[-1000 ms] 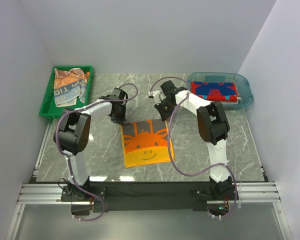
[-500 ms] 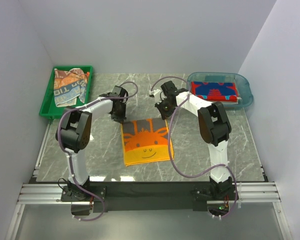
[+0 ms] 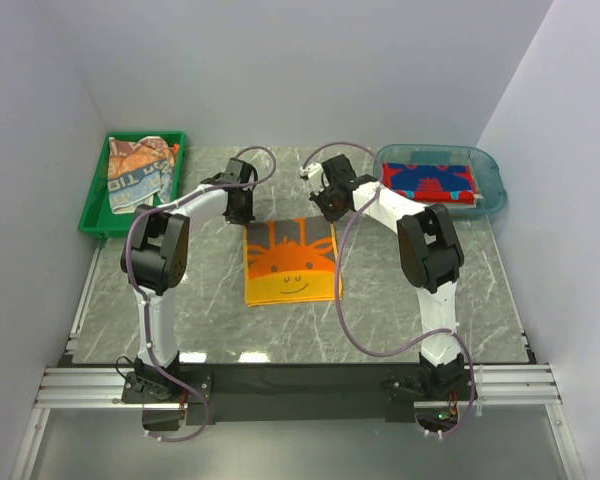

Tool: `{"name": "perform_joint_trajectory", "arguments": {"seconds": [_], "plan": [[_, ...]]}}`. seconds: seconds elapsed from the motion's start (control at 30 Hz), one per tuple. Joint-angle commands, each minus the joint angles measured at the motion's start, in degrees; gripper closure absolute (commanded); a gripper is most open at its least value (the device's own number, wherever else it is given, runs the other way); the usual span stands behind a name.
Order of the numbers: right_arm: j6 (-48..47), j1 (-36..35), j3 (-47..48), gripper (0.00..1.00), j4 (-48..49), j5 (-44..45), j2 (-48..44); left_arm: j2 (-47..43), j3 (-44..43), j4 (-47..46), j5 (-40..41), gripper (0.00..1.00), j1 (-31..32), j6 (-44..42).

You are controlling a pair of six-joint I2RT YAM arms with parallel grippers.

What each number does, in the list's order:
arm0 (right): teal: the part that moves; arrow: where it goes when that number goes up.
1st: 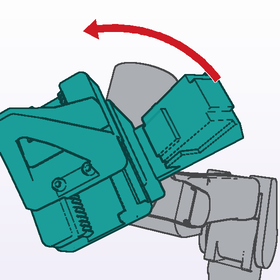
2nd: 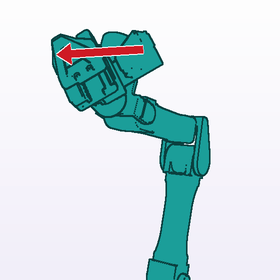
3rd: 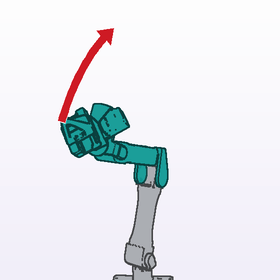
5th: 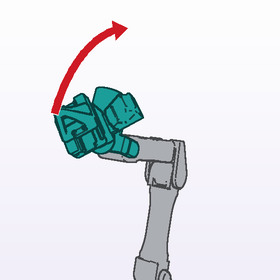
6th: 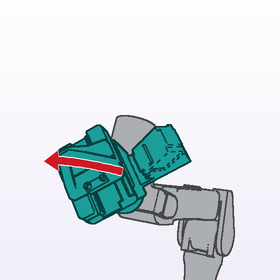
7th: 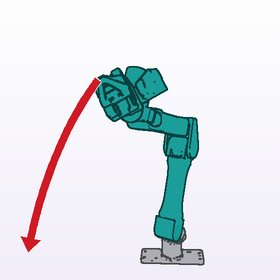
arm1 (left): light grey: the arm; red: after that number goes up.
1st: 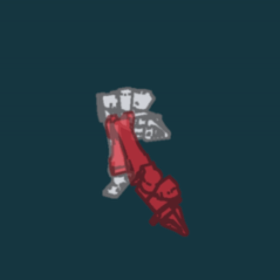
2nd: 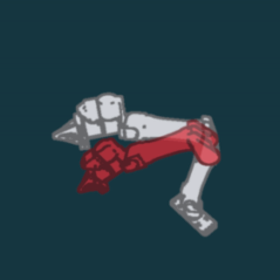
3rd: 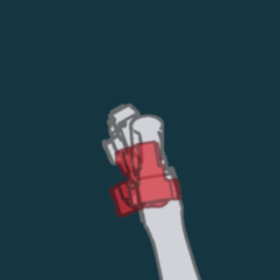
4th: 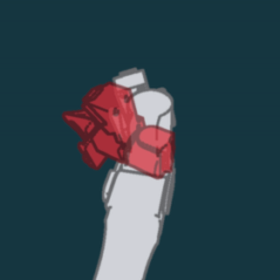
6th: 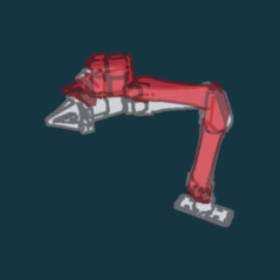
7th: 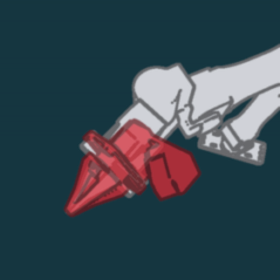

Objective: Fold and stack the towels
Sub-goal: Fold the towel

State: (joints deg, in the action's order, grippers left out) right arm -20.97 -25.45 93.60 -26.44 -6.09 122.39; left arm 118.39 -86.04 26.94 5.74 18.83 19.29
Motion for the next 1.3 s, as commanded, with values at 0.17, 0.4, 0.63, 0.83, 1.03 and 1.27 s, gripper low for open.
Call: {"name": "perform_joint_trajectory", "arguments": {"seconds": [0.17, 0.4, 0.63, 0.83, 1.03, 1.27], "plan": [[0.9, 0.6, -7.2, 1.00, 8.1, 9.1, -11.8, -11.2, 8.4, -7.9, 6.7, 0.99, -1.3, 2.3], [1.2, -0.8, -14.5, 1.00, 12.4, 13.3, -17.1, -19.9, 17.1, -14.5, 6.3, 0.99, -1.3, 5.6], [3.0, -2.0, -20.5, 1.00, 16.6, 15.7, -21.9, -24.3, 21.2, -16.1, 5.1, 0.99, -0.3, 5.8], [3.7, -3.2, -26.5, 1.00, 19.3, 18.9, -25.3, -29.1, 27.7, -17.8, 6.1, 0.99, 1.6, 8.0], [4.4, -4.2, -32.4, 1.00, 22.5, 21.9, -29.0, -32.3, 31.4, -18.0, 7.7, 0.99, 2.8, 10.2], [4.4, -6.1, -37.9, 1.00, 25.5, 25.4, -33.3, -35.9, 34.5, -18.0, 9.7, 0.99, 4.0, 12.0]]}}
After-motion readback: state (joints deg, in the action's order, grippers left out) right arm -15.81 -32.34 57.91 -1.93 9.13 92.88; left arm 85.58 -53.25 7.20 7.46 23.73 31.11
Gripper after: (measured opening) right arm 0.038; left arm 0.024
